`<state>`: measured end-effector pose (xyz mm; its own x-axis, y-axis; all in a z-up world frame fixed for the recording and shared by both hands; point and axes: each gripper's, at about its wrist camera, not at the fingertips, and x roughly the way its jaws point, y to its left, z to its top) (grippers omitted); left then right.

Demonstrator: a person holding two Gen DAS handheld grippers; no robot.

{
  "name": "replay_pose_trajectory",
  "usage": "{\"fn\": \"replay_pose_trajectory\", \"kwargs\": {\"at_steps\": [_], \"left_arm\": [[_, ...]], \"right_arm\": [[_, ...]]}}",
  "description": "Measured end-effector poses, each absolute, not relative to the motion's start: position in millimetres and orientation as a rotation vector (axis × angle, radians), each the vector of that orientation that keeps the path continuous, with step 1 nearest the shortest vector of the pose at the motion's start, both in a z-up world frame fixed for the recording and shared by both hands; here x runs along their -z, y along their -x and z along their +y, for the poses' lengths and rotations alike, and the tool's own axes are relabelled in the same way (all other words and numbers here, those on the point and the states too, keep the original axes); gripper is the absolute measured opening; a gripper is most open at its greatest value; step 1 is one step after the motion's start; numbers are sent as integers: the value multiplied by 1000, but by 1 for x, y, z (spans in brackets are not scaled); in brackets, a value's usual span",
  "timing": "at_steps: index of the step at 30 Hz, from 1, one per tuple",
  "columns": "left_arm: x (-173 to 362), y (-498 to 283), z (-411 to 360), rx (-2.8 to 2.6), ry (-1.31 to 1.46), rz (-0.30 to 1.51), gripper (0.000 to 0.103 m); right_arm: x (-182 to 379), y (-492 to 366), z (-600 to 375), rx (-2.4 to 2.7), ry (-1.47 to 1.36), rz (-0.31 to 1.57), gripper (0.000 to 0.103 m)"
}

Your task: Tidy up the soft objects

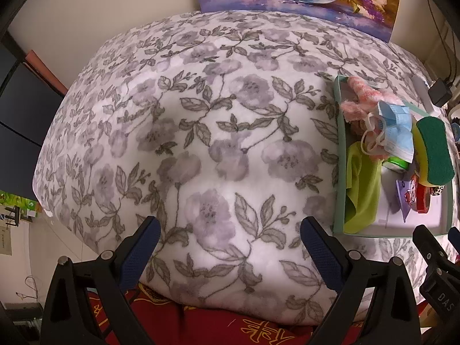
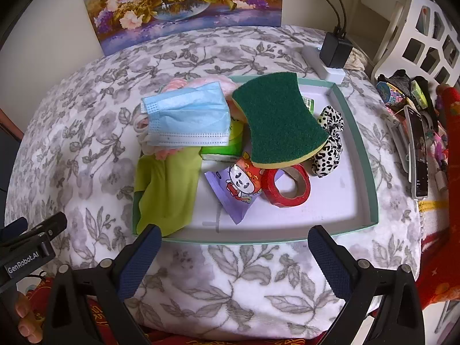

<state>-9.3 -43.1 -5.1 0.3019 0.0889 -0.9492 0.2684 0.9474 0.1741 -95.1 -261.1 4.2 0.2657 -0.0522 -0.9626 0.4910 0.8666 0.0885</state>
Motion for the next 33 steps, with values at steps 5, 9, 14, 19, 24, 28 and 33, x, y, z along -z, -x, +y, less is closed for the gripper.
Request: {"fn": "replay_pose_trajectory", "kwargs": {"at_steps": [5,9,14,19,24,28,33], "left_arm": [[8,8,-43,116,-333,1273,98],[9,7,-43,112,-335,1275,98],[10,7,-42,110,-336,1280,98],[10,6,-43,111,-331,1284,98],[11,6,-43,115,-331,1284,98],[11,6,-44,115,-332,1284,98],[10,5,-44,115,-327,1286,98]], "right_arm": [[-4,95,-262,386,-405,1259,103],[-3,95,-262,388,-403,1261,103],[-3,95,-262,386,-399,1263,103],[-3,95,-262,386,-398,1263,103],[-3,95,-262,385,-398,1263,103],[-3,95,-262,387,-398,1263,103],[-3,95,-261,386,-396,1263,103]]}}
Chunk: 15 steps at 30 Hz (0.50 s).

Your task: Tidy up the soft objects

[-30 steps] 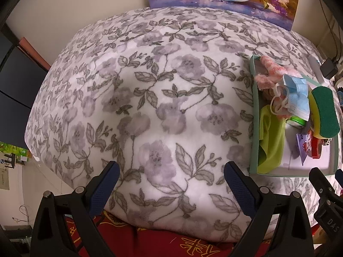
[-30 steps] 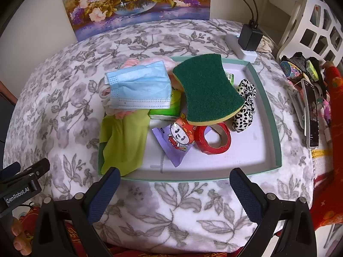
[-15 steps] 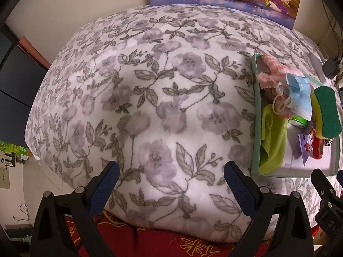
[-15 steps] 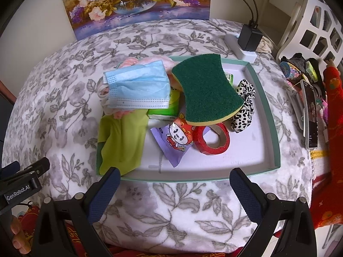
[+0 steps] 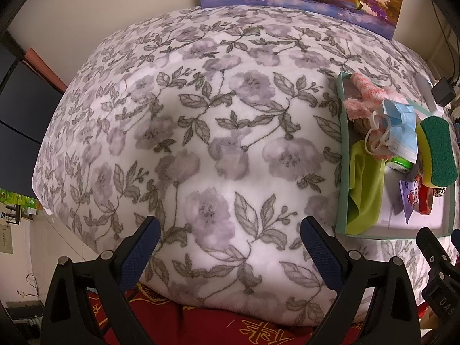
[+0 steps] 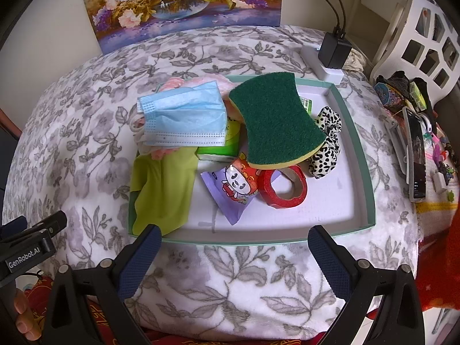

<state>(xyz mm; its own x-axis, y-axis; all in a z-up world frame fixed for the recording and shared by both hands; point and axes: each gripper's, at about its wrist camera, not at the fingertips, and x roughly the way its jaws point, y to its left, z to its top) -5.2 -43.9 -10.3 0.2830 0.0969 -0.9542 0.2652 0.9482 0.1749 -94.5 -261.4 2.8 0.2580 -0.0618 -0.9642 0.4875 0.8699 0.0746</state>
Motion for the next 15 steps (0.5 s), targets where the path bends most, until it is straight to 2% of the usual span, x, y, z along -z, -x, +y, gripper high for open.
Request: {"fn": "replay_pose_trajectory", "kwargs": {"at_steps": [15], "left_arm": [[9,6,-43,112,-325,1275,98]], "right_arm": [[-3,94,-262,376,-392,1263,103]]}}
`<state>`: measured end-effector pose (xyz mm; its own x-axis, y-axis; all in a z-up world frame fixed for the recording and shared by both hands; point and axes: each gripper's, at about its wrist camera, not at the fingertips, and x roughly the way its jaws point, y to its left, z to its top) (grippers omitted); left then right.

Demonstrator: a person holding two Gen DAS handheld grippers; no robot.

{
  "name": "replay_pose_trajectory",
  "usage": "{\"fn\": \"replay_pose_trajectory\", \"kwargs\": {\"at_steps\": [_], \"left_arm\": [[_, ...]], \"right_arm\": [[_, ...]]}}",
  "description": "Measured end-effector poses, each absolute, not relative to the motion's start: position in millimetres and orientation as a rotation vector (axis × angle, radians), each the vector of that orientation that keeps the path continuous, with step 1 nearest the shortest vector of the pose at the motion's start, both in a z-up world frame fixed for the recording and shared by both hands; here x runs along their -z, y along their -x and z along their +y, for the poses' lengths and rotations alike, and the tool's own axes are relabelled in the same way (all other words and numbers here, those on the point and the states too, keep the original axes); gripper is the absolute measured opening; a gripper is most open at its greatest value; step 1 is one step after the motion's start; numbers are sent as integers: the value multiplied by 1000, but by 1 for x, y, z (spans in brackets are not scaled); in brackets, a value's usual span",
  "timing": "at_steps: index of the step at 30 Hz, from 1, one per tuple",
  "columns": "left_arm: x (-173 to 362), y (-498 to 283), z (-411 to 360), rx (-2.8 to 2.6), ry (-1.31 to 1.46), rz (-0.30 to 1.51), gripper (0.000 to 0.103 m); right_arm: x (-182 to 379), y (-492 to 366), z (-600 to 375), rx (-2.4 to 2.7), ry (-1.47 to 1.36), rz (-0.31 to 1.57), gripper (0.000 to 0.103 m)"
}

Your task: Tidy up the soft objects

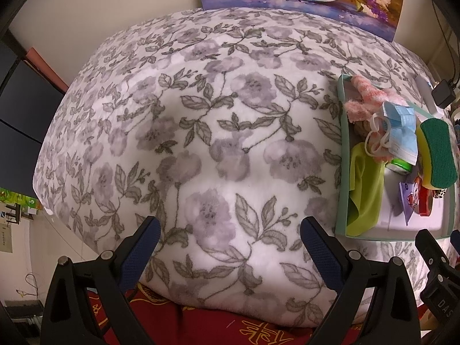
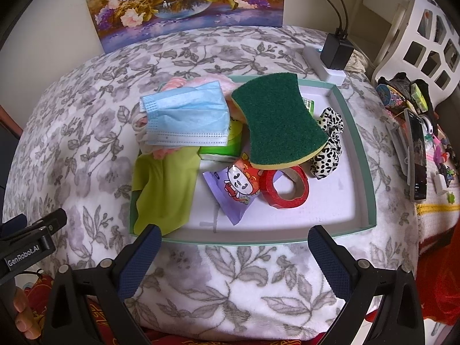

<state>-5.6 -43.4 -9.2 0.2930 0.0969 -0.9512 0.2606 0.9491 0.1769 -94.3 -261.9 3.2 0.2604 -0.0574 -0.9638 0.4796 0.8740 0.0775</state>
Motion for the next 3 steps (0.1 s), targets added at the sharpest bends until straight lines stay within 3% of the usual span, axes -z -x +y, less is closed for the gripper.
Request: {"fn": "replay_pose_trajectory", "kwargs": {"at_steps": [3], "left_arm": [[9,6,-43,112,-324,1274,98]], "right_arm": [[-3,94,-262,376,-392,1262,103]]}}
